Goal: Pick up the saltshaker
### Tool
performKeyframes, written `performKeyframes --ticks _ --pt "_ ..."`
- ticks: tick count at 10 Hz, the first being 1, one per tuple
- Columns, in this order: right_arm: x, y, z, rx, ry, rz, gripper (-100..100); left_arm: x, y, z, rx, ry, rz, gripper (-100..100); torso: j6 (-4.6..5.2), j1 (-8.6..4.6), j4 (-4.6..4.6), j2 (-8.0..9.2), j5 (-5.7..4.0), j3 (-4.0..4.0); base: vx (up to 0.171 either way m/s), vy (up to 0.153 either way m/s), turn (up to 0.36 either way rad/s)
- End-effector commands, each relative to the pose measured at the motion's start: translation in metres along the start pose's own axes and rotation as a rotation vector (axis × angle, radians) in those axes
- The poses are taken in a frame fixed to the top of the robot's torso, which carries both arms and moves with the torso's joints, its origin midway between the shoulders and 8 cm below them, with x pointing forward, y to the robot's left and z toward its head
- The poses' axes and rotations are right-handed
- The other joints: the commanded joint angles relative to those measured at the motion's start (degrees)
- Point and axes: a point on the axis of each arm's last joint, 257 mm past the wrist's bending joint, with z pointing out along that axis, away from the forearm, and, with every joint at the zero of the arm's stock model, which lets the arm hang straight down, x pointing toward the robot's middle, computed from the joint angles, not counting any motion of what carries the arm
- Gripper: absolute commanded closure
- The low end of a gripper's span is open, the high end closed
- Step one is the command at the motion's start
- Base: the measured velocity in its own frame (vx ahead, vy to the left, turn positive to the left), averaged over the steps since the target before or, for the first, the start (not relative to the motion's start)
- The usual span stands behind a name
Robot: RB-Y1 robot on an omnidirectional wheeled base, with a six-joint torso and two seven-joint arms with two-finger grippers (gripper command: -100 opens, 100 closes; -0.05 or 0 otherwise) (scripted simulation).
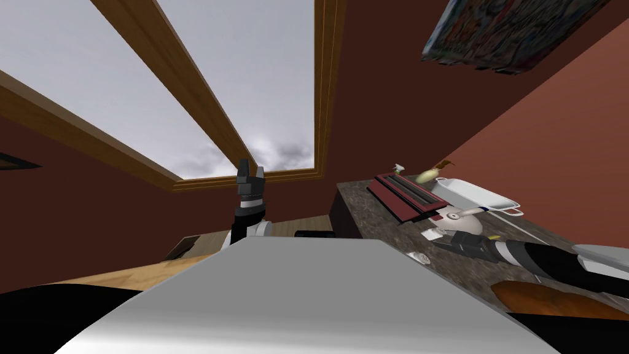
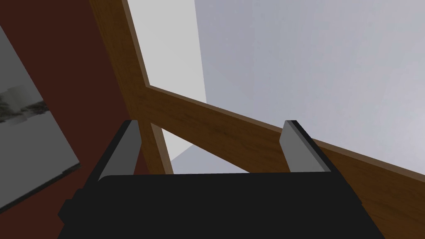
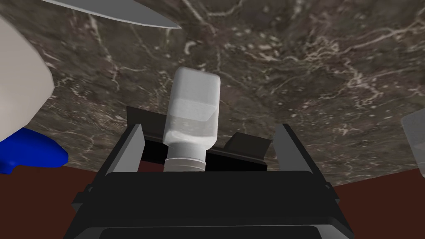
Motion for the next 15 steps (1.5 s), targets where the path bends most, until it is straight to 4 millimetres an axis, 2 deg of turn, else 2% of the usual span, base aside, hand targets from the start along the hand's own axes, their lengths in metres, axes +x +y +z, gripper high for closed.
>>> performKeyframes --ticks 1,2,3,7,8,9,10,11,12,13,15 --pt "0.004 0.003 0.003 -0.009 0.013 0.001 -100 0.0 0.0 0.0 0.0 0.0 0.0 0 0.0 0.0 0.0 0.0 0.0 0.0 0.0 0.0 0.0" --pt "0.003 0.002 0.002 -0.004 0.008 0.001 -100 0.0 0.0 0.0 0.0 0.0 0.0 0 0.0 -0.02 0.0 0.01 0.0 0.01 0.0 0.0 0.0" --pt "0.003 0.002 0.002 -0.005 0.009 0.001 100 0.0 0.0 0.0 0.0 0.0 0.0 0 0.0 -0.03 0.0 0.02 0.0 0.01 0.0 0.0 0.0" --pt "0.002 0.001 0.001 -0.002 0.009 0.0 100 0.0 0.0 0.0 0.0 0.0 0.0 0 0.0 -0.08 -0.02 0.01 -0.12 -0.01 0.0 0.0 0.0" --pt "0.002 0.001 0.001 -0.001 0.009 0.0 0 0.0 0.0 0.0 0.0 0.0 0.0 0 0.0 -0.09 -0.03 0.0 -0.13 -0.01 0.0 0.0 0.0" --pt "0.016 0.006 -0.001 -0.01 0.017 0.01 100 0.0 0.0 0.0 0.0 0.0 0.0 0 0.0 -0.09 -0.03 0.0 -0.13 -0.01 -0.004 0.001 0.167" --pt "0.013 0.004 -0.001 -0.004 0.01 0.009 100 0.0 0.0 0.0 0.0 0.0 0.0 0 -0.12 -0.11 -0.03 -0.02 -0.19 -0.03 -0.006 -0.004 0.089" --pt "0.032 0.012 -0.004 -0.018 0.032 0.023 100 0.0 0.0 0.0 0.0 0.0 0.0 0 -0.13 -0.15 -0.04 -0.07 -0.22 -0.06 -0.006 0.006 0.189" --pt "0.023 0.005 -0.006 0.0 0.01 0.02 100 0.0 0.0 0.0 0.0 0.0 0.0 0 -0.13 -0.19 -0.07 -0.07 -0.29 -0.07 -0.005 0.002 0.068" --pt "0.046 0.017 -0.009 -0.02 0.04 0.039 100 0.0 0.0 0.0 0.0 0.0 0.0 0 -0.12 -0.22 -0.07 -0.09 -0.31 -0.08 -0.005 0.005 0.148" --pt "0.033 0.005 -0.012 0.007 0.009 0.034 100 0.0 0.0 0.0 0.0 0.0 0.0 0 -0.11 -0.33 -0.11 -0.1 -0.48 -0.11 -0.003 0.004 0.04"
